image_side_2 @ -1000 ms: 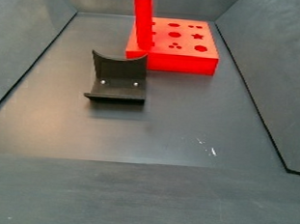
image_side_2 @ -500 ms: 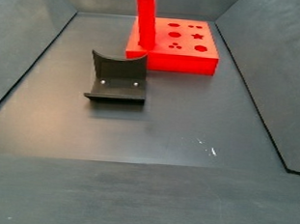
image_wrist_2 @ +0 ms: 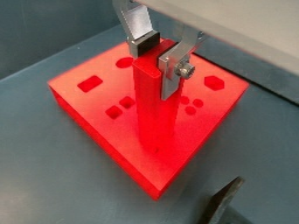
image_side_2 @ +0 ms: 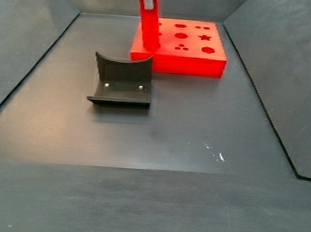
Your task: Insert the arch object.
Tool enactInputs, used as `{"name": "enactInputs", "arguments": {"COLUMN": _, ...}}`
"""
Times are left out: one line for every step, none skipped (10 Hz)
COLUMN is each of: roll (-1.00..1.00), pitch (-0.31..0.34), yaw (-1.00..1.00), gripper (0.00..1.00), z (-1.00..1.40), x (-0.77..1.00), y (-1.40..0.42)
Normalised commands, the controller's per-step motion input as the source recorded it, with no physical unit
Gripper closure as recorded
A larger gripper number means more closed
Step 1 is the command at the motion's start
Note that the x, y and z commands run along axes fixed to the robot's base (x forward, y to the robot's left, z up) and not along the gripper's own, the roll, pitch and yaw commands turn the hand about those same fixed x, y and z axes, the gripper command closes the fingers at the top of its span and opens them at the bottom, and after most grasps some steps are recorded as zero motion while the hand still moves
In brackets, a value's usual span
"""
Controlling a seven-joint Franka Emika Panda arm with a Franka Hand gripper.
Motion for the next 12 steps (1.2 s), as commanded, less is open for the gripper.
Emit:
{"name": "enactInputs", "arguments": {"roll": 0.04, "pitch": -0.046, "yaw": -0.10, "gripper": 1.00, "z": -0.77, "x": 0.00, "y": 0.00}}
{"name": "enactInputs", "arguments": {"roll": 0.09, "pitch": -0.027, "yaw": -0.10, "gripper": 1.00, "z": -0.80, "x": -0.02, "y": 0.00}}
{"name": "enactInputs", "arguments": {"roll": 0.10, "pitch": -0.033, "yaw": -0.09, "gripper": 1.00, "z": -0.84, "x": 0.00, "y": 0.00}}
{"name": "enactInputs", "arguments": {"roll": 0.04, "pitch": -0.070, "yaw": -0.10, "gripper": 1.00, "z": -0.78, "x": 0.00, "y": 0.00}}
{"name": "enactInputs", "arguments": {"roll": 0.00, "pitch": -0.113, "yaw": -0.12, "gripper": 1.00, "z": -0.79, "x": 0.00, "y": 0.00}}
{"name": "enactInputs", "arguments": {"roll": -0.02, "pitch": -0.127, "yaw": -0.15, "gripper": 1.00, "z": -0.67, "x": 0.00, "y": 0.00}}
{"name": "enactInputs", "arguments": {"roll": -0.06, "pitch": -0.151, "yaw": -0.17, "gripper": 1.00, "z": -0.53, "x": 0.00, "y": 0.00}}
{"name": "enactInputs", "arguments": {"roll": -0.09, "pitch": -0.254, "yaw": -0.19, "gripper": 1.00, "z": -0.59, "x": 0.00, "y": 0.00}}
{"name": "enactInputs", "arguments": {"roll": -0.09, "pitch": -0.344, "yaw": -0.17, "gripper": 1.00, "z": -0.54, "x": -0.07, "y": 0.00}}
{"name": "enactInputs", "arguments": {"roll": -0.12, "pitch": -0.394, "yaw": -0.06, "gripper": 1.00, "z": -0.42, "x": -0.16, "y": 0.00}}
{"name": "enactInputs", "arguments": {"roll": -0.12, "pitch": -0.169, "yaw": -0.02, "gripper": 1.00, "z": -0.08, "x": -0.07, "y": 0.07}}
{"name": "enactInputs", "arguments": {"roll": 0.00, "pitch": 0.000, "yaw": 0.00, "gripper": 1.00, "z": -0.03, "x": 0.00, "y": 0.00}}
